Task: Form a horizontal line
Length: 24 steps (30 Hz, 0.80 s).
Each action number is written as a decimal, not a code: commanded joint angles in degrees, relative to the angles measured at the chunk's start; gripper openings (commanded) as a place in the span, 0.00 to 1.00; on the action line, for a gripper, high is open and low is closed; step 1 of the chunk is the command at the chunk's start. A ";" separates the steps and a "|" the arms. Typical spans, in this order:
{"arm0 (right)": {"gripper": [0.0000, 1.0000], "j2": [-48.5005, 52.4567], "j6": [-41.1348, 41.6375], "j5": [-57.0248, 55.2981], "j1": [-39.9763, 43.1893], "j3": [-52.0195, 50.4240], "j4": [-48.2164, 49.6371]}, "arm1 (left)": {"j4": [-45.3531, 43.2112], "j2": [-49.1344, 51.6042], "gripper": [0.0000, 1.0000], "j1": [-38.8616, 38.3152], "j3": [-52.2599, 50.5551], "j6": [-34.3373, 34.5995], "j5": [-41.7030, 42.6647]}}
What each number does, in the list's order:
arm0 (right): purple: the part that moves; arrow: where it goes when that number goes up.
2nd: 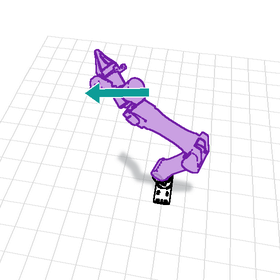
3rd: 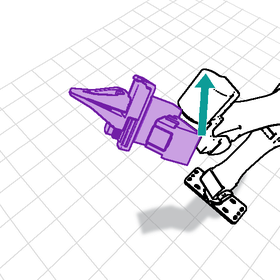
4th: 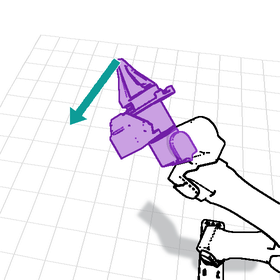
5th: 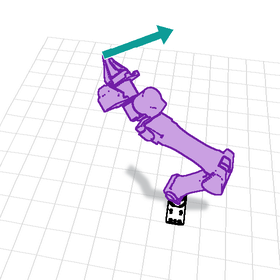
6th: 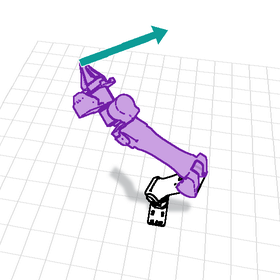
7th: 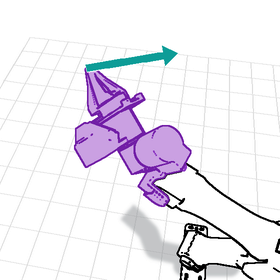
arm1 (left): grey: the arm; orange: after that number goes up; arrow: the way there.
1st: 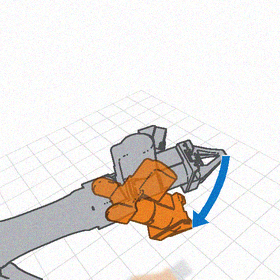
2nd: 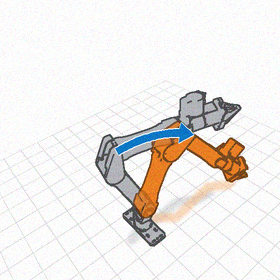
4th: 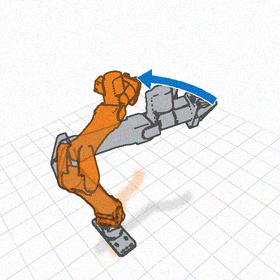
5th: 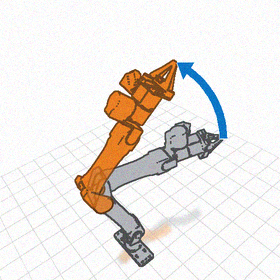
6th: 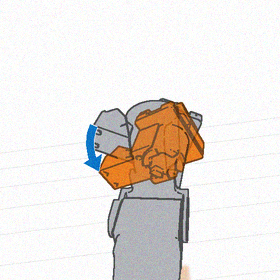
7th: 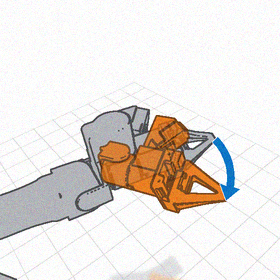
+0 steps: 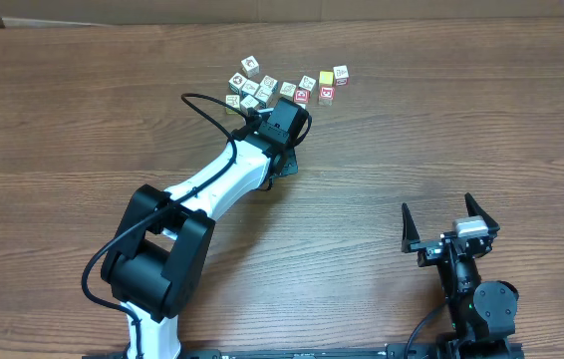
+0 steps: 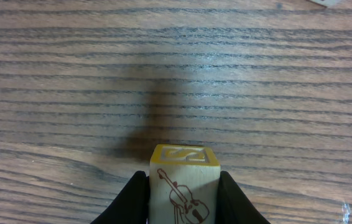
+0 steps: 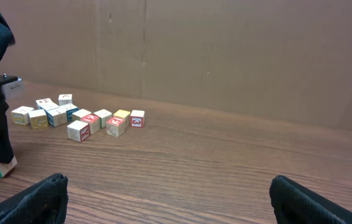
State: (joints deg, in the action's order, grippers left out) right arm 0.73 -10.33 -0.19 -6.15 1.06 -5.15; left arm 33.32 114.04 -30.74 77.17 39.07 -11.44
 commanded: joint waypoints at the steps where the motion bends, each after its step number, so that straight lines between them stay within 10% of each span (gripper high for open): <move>1: 1.00 -0.57 -0.07 0.33 -0.22 -0.61 0.33 | -0.17 0.61 0.10 -0.09 -0.20 0.55 -1.18; 24: 1.00 -0.57 -0.07 0.33 -0.22 -0.61 0.33 | -0.17 0.61 0.06 -0.09 -0.20 -1.77 -2.54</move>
State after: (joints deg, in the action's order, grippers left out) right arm 0.73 -10.35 -0.19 -6.13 1.06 -5.13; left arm 33.32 114.04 -30.74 77.17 38.59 -12.56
